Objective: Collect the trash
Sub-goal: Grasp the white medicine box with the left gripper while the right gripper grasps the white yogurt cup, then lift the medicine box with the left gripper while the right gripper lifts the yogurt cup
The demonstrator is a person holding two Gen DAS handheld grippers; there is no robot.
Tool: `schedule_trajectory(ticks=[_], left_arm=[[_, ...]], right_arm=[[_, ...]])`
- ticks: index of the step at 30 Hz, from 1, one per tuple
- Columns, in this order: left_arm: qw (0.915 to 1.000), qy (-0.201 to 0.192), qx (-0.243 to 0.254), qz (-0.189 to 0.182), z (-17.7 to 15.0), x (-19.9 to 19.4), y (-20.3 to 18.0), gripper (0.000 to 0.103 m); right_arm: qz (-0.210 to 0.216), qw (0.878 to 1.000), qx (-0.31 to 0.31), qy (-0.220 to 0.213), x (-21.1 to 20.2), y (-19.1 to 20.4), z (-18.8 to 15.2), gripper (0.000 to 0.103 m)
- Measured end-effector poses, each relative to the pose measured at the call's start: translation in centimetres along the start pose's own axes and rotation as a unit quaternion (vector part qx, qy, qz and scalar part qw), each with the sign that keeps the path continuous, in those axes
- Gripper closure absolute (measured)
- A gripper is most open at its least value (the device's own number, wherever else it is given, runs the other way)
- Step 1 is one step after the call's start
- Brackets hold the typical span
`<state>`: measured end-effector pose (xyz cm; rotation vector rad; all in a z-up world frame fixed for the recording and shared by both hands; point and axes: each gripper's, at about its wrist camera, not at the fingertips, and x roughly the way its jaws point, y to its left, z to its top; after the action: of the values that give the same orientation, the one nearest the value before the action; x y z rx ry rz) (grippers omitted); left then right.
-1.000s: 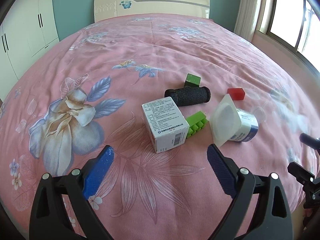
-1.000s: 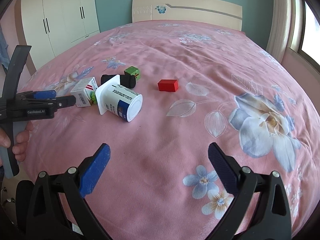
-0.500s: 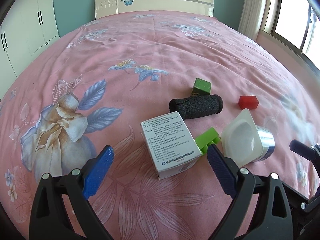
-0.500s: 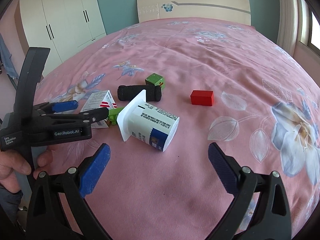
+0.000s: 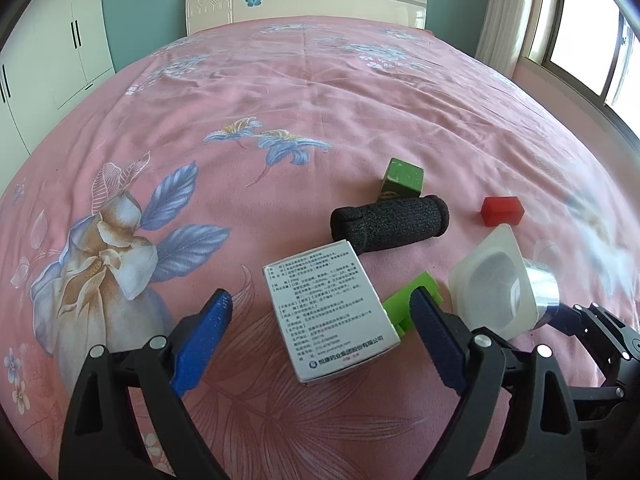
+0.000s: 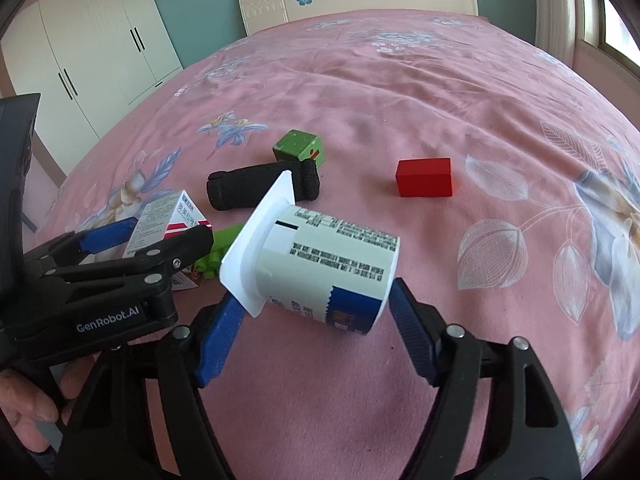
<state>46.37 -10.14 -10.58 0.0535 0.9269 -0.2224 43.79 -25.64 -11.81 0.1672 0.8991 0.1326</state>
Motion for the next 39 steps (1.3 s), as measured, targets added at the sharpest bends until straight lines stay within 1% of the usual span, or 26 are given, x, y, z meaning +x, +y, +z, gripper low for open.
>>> schedule_trajectory(ticks=[1,5,7,11,16,18,24,28,35,39], left_arm=[[1.0000,0.002,0.001,0.001,0.0,0.1,0.0,0.024],[0.9999,0.006,0.003,-0.007,0.1,0.2,-0.1,0.032],[0.9999,0.007,0.002,-0.007,0.1,0.1,0.0,0.039],[0.9999,0.011,0.003,-0.009,0.1,0.2,0.1,0.044],[0.9998,0.016,-0.002,-0.014,0.0,0.0,0.5,0.056],[0.9997,0.017,0.003,-0.018,-0.1,-0.1,0.5,0.058],[0.9995,0.019,0.007,-0.023,-0.3,-0.3,0.7,0.058],[0.9996,0.017,0.011,-0.021,-0.6,-0.9,0.9,0.058],[0.9994,0.009,0.020,-0.027,-1.0,-2.9,1.5,0.058],[0.9992,0.001,0.032,-0.022,-1.2,-4.4,1.6,0.058]], right_arm=[[0.003,1.000,-0.001,0.002,0.1,0.0,0.0,0.034],[0.007,1.000,-0.004,-0.001,0.1,0.0,0.1,0.035],[0.004,1.000,-0.008,-0.004,0.0,0.1,0.1,0.036],[0.004,1.000,-0.012,-0.005,-0.2,0.1,0.3,0.037],[0.000,1.000,-0.019,-0.008,-0.4,0.2,0.4,0.039],[0.004,1.000,-0.026,-0.008,-0.6,0.3,0.3,0.039],[0.002,0.999,-0.032,-0.009,-1.1,0.3,-0.1,0.039],[-0.005,0.999,-0.029,-0.020,-2.0,0.0,-0.4,0.039],[-0.001,0.999,-0.033,-0.036,-4.6,-0.6,-0.7,0.039],[-0.004,0.998,-0.039,-0.043,-6.1,-1.1,-1.0,0.039]])
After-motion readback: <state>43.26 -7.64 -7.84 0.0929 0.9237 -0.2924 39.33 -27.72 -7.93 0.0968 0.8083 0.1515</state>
